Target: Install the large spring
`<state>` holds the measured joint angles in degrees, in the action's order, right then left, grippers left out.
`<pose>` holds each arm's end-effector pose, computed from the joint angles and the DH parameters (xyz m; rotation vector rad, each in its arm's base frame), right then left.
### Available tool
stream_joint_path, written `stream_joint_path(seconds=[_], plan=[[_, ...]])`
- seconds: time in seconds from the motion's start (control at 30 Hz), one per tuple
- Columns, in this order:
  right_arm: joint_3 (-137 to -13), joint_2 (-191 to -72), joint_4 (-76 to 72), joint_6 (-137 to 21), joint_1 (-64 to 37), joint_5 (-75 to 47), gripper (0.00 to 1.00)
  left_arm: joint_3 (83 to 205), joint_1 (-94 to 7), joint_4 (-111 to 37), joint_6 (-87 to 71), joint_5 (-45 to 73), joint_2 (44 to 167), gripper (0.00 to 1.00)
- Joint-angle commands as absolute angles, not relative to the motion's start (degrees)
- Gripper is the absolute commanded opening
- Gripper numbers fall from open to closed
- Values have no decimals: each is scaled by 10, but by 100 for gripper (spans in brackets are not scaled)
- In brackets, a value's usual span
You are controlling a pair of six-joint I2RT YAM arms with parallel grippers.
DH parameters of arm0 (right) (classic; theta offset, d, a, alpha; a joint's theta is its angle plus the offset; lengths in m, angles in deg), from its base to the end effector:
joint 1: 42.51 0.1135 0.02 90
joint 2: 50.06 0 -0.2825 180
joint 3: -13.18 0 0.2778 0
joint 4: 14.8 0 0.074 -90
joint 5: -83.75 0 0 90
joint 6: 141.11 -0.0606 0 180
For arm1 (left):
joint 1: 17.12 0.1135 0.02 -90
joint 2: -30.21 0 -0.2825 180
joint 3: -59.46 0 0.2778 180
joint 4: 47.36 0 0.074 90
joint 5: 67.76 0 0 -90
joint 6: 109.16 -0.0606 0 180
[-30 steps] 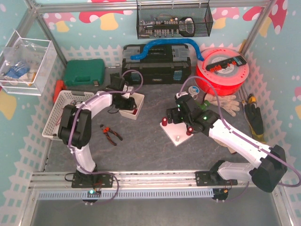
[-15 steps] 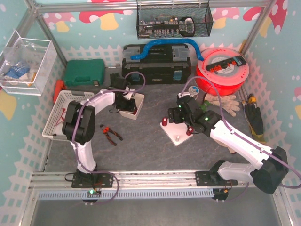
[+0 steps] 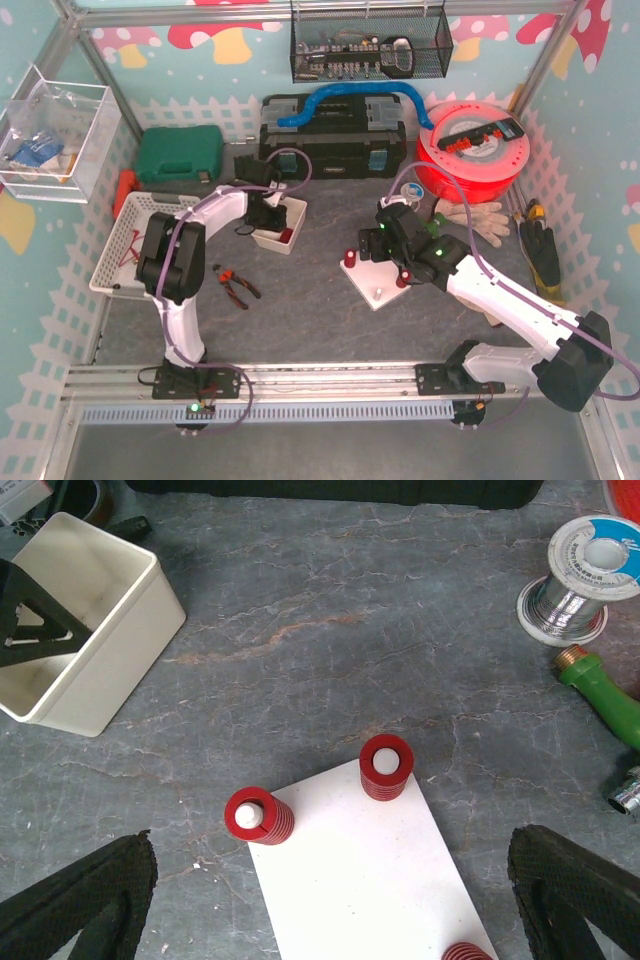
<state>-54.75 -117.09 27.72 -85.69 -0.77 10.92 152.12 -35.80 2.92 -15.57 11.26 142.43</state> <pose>0.2254 0.1771 0.2904 0.0119 2.2841 0.3620 0.4080 -0.1501 0.1567 0.4168 2.7807 -0.3616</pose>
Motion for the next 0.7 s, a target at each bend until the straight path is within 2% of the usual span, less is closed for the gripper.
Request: stream_joint_path(seconds=[0.0, 0.33, 0.67], plan=[[-543, -1168, 285, -867, -6, 120, 95, 1552, -358, 37, -169, 155, 1431, 38], [-539, -1167, 284, -875, -6, 120, 95, 1533, -364, 37, -136, 109, 1383, 40], [-546, -1175, 284, -864, -6, 125, 95, 1503, -367, 38, -141, 85, 1394, 40]])
